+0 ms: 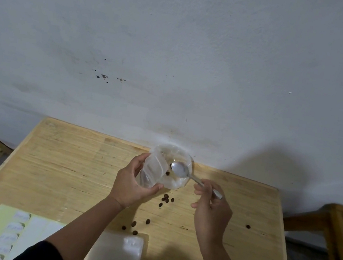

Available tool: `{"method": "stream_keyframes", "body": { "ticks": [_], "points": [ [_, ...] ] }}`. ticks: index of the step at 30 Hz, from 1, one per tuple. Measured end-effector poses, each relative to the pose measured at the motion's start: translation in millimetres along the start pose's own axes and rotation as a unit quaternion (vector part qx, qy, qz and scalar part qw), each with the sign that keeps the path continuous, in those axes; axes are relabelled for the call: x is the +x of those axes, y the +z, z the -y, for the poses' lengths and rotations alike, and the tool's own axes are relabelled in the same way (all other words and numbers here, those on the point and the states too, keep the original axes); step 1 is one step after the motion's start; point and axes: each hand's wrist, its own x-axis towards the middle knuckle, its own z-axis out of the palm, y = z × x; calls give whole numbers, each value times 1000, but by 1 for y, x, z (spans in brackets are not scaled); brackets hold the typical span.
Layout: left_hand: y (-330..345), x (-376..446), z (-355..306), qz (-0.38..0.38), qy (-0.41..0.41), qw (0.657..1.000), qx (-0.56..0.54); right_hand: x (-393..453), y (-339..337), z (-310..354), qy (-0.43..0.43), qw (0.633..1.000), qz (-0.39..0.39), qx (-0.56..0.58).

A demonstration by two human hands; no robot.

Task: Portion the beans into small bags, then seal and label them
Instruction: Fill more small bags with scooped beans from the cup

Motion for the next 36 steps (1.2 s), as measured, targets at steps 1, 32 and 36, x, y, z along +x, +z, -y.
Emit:
{"method": "stream_keyframes", "body": {
  "ticks": [1, 32, 36],
  "points": [
    [0, 0, -1, -1, 2, 1000, 1, -1, 2, -7, 2, 1000, 2, -31],
    [-4, 2, 3, 4, -18, 1000, 3, 20, 23, -12, 293, 930, -25, 219],
    [-2, 3, 5, 0, -25, 1000, 3, 21, 6, -6, 232, 950, -18, 209]
  ]
}}
